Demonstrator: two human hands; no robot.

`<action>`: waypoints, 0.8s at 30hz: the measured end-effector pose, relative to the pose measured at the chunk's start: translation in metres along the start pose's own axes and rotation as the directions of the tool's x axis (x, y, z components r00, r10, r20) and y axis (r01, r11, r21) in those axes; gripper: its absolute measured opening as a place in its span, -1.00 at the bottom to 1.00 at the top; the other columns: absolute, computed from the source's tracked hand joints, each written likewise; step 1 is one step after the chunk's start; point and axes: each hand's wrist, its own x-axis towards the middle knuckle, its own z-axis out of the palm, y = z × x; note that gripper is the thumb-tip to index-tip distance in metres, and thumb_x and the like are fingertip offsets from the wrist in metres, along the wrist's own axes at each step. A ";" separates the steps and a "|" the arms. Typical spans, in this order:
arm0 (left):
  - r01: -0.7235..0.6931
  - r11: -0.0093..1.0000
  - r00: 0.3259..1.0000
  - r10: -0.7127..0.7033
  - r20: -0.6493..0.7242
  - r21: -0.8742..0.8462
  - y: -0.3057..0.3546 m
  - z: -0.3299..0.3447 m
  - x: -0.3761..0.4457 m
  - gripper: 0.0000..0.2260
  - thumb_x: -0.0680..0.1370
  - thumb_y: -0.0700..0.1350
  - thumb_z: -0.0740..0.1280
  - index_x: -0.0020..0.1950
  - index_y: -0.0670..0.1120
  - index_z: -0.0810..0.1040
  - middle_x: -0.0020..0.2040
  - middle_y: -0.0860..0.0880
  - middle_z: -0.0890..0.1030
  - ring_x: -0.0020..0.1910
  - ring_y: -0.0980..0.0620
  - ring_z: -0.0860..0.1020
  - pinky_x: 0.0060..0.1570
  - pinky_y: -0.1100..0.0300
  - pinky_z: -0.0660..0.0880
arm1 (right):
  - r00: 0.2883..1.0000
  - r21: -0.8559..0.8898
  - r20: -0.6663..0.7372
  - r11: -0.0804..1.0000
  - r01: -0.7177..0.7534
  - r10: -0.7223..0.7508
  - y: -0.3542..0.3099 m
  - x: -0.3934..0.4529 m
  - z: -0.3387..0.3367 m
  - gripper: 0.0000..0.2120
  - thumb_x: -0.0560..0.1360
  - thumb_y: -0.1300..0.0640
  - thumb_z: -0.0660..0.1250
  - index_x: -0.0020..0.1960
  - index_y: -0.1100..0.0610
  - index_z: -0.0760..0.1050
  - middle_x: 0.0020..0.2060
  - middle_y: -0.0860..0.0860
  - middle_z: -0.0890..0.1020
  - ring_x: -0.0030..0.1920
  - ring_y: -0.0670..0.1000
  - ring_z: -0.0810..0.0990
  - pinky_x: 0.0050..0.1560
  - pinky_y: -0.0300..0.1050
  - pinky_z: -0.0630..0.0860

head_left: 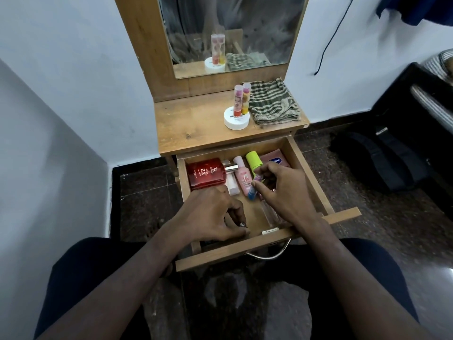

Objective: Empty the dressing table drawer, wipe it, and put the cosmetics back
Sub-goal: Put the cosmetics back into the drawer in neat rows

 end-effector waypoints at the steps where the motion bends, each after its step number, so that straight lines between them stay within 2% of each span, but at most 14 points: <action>1: -0.012 1.000 1.000 0.012 0.021 -0.002 -0.001 0.000 0.000 -0.62 0.44 0.46 0.34 -0.04 0.21 0.71 -0.15 0.24 0.66 -0.13 0.24 0.58 -0.14 0.09 0.59 | 1.000 -0.004 0.008 1.000 -0.002 0.002 0.000 0.000 0.000 -0.70 0.52 0.09 0.55 0.23 0.08 0.65 -0.01 -0.08 0.71 -0.09 -0.20 0.64 -0.14 -0.55 0.49; 3: -0.034 0.999 0.998 0.034 0.046 -0.002 -0.004 0.000 -0.001 -0.58 0.48 0.50 0.29 -0.01 0.22 0.71 -0.15 0.24 0.67 -0.13 0.25 0.57 -0.16 0.13 0.57 | 1.000 0.000 0.026 1.000 0.004 -0.004 0.000 0.000 0.001 -0.70 0.52 0.09 0.54 0.23 0.09 0.64 -0.01 -0.08 0.71 -0.11 -0.22 0.62 -0.12 -0.57 0.48; 5: -0.017 0.999 1.000 0.016 0.022 0.030 -0.008 -0.002 0.000 -0.47 0.52 0.55 0.15 0.05 0.23 0.72 -0.14 0.22 0.62 -0.17 0.24 0.52 -0.23 0.17 0.51 | 0.999 0.018 0.036 1.000 0.023 -0.023 -0.001 -0.001 0.001 -0.71 0.52 0.10 0.55 0.22 0.09 0.65 -0.03 -0.08 0.71 -0.15 -0.28 0.60 -0.09 -0.58 0.47; 7: 0.059 0.997 0.997 -0.056 -0.060 0.045 -0.018 -0.006 0.002 -0.36 0.55 0.55 -0.02 0.12 0.22 0.71 -0.11 0.15 0.53 -0.20 0.27 0.44 -0.27 0.21 0.43 | 0.998 0.041 0.040 0.998 0.054 -0.055 -0.003 -0.001 0.001 -0.71 0.51 0.10 0.56 0.21 0.08 0.65 -0.04 -0.09 0.72 -0.14 -0.31 0.60 -0.08 -0.55 0.48; 8: 0.105 0.994 0.987 -0.102 -0.124 0.018 -0.025 -0.009 0.003 -0.35 0.58 0.51 -0.04 0.13 0.18 0.71 -0.11 0.11 0.51 -0.21 0.27 0.42 -0.27 0.23 0.39 | 0.997 0.059 0.045 0.996 0.065 -0.068 -0.005 -0.001 0.002 -0.70 0.51 0.10 0.56 0.22 0.08 0.65 -0.03 -0.10 0.71 -0.13 -0.30 0.61 -0.07 -0.53 0.50; 9: 0.147 0.989 0.967 -0.151 -0.206 -0.034 -0.033 -0.011 0.003 -0.40 0.62 0.44 -0.01 0.12 0.15 0.73 -0.12 0.09 0.51 -0.22 0.24 0.43 -0.28 0.24 0.36 | 0.996 0.085 0.050 0.994 0.073 -0.077 -0.008 -0.002 0.003 -0.69 0.51 0.11 0.56 0.23 0.07 0.64 -0.02 -0.12 0.71 -0.11 -0.30 0.62 -0.07 -0.52 0.51; 11: 0.198 0.966 0.886 -0.248 -0.393 -0.165 -0.050 -0.015 0.001 -0.54 0.69 0.28 0.09 0.03 0.13 0.74 -0.16 0.11 0.58 -0.25 0.18 0.48 -0.32 0.21 0.37 | 0.993 0.146 0.061 0.985 0.090 -0.100 -0.016 -0.001 0.007 -0.69 0.50 0.12 0.57 0.22 0.06 0.64 -0.02 -0.14 0.70 -0.09 -0.28 0.65 -0.07 -0.48 0.55; 14: 0.177 0.947 0.763 -0.305 -0.570 -0.269 -0.064 -0.016 0.001 -0.61 0.74 0.12 0.18 -0.09 0.07 0.73 -0.26 0.21 0.66 -0.26 0.20 0.53 -0.27 0.11 0.47 | 0.984 0.183 0.071 0.971 0.151 -0.166 -0.032 0.002 0.018 -0.72 0.49 0.12 0.58 0.16 0.06 0.65 -0.04 -0.13 0.72 -0.06 -0.22 0.68 0.00 -0.38 0.61; 16: 0.176 0.948 0.736 -0.306 -0.604 -0.265 -0.066 -0.016 0.001 -0.61 0.76 0.07 0.19 -0.12 0.05 0.71 -0.29 0.20 0.66 -0.28 0.20 0.54 -0.25 0.09 0.49 | 0.968 0.186 0.092 0.959 0.213 -0.233 -0.045 0.006 0.027 -0.74 0.49 0.13 0.58 0.15 0.06 0.65 -0.03 -0.11 0.73 -0.05 -0.22 0.67 0.01 -0.43 0.58; 18: 0.247 0.948 0.719 -0.319 -0.617 -0.201 -0.069 -0.015 -0.001 -0.59 0.76 0.10 0.16 -0.13 0.06 0.69 -0.28 0.16 0.65 -0.27 0.15 0.56 -0.27 0.06 0.52 | 0.947 0.174 0.128 0.947 0.272 -0.295 -0.057 0.009 0.038 -0.75 0.50 0.14 0.57 0.15 0.06 0.66 -0.03 -0.10 0.73 -0.06 -0.24 0.63 -0.01 -0.49 0.52; 21: 0.373 0.924 0.676 -0.336 -0.656 -0.089 -0.072 -0.016 -0.007 -0.54 0.76 0.17 0.11 -0.14 0.07 0.67 -0.27 0.12 0.65 -0.26 0.09 0.60 -0.31 0.00 0.53 | 0.918 0.158 0.221 0.941 0.301 -0.330 -0.067 0.010 0.052 -0.76 0.52 0.14 0.53 0.17 0.02 0.64 0.00 -0.12 0.71 -0.04 -0.22 0.61 0.02 -0.35 0.56; 24: 0.361 0.924 0.636 -0.344 -0.691 -0.128 -0.074 -0.023 -0.009 -0.56 0.76 0.16 0.12 -0.12 0.07 0.68 -0.29 0.14 0.66 -0.27 0.13 0.63 -0.30 0.03 0.56 | 0.884 0.145 0.298 0.932 0.332 -0.361 -0.073 0.008 0.061 -0.80 0.52 0.12 0.53 0.14 0.02 0.64 -0.01 -0.13 0.69 -0.05 -0.21 0.61 0.00 -0.31 0.58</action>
